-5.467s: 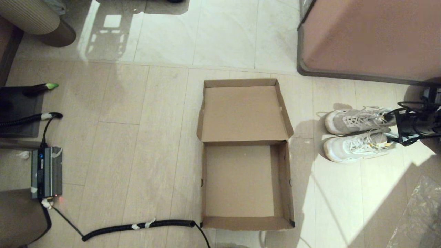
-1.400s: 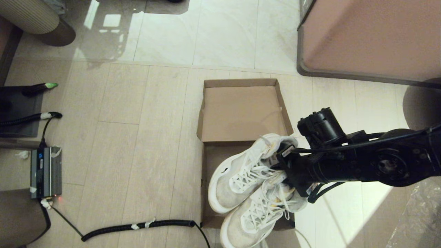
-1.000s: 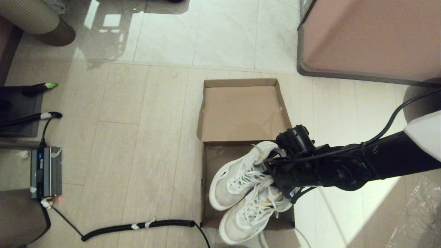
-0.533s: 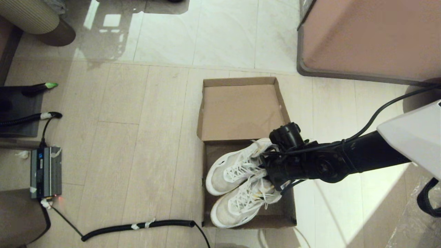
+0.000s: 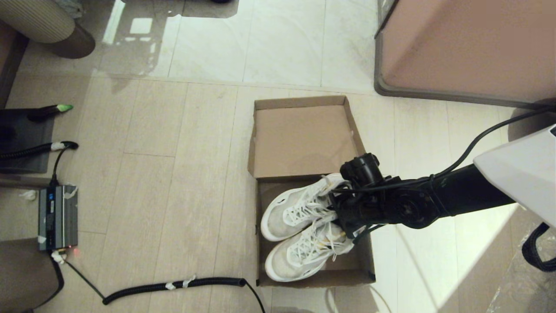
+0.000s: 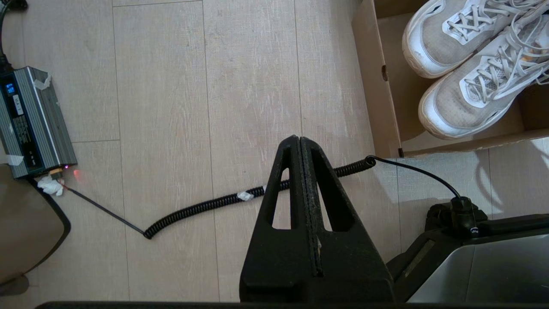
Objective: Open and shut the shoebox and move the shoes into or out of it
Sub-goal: Put the shoes into the shoe box
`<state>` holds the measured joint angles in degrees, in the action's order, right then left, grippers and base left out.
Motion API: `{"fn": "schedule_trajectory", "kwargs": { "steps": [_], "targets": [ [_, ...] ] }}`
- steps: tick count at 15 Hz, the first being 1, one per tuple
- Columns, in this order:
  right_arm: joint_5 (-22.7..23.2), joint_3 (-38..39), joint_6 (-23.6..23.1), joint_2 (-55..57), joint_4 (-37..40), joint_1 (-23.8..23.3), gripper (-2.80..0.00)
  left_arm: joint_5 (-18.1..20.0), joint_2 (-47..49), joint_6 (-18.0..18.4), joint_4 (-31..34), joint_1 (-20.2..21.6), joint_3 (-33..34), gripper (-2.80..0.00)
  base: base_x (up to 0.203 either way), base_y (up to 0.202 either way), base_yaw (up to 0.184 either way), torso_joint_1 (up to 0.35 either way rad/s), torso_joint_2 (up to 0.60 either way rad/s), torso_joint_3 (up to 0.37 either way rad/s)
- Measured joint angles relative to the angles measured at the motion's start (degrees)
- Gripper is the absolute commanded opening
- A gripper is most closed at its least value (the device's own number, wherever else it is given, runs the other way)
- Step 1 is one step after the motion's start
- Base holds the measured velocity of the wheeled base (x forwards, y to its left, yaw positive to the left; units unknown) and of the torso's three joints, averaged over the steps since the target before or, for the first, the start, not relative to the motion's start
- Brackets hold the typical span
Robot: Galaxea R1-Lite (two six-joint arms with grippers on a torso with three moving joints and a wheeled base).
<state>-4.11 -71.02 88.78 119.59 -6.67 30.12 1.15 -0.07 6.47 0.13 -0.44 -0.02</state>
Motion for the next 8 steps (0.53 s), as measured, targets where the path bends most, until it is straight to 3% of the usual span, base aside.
{"fn": "schedule_trajectory", "kwargs": {
  "steps": [8],
  "targets": [
    [-0.05, 0.99, 0.26, -0.74, 0.4, -0.09, 0.0, 0.06, 0.0, 0.0, -0.04, 0.0, 0.02, -2.8, 0.0, 0.0, 0.0, 0.0, 0.0, 0.0]
  ]
}}
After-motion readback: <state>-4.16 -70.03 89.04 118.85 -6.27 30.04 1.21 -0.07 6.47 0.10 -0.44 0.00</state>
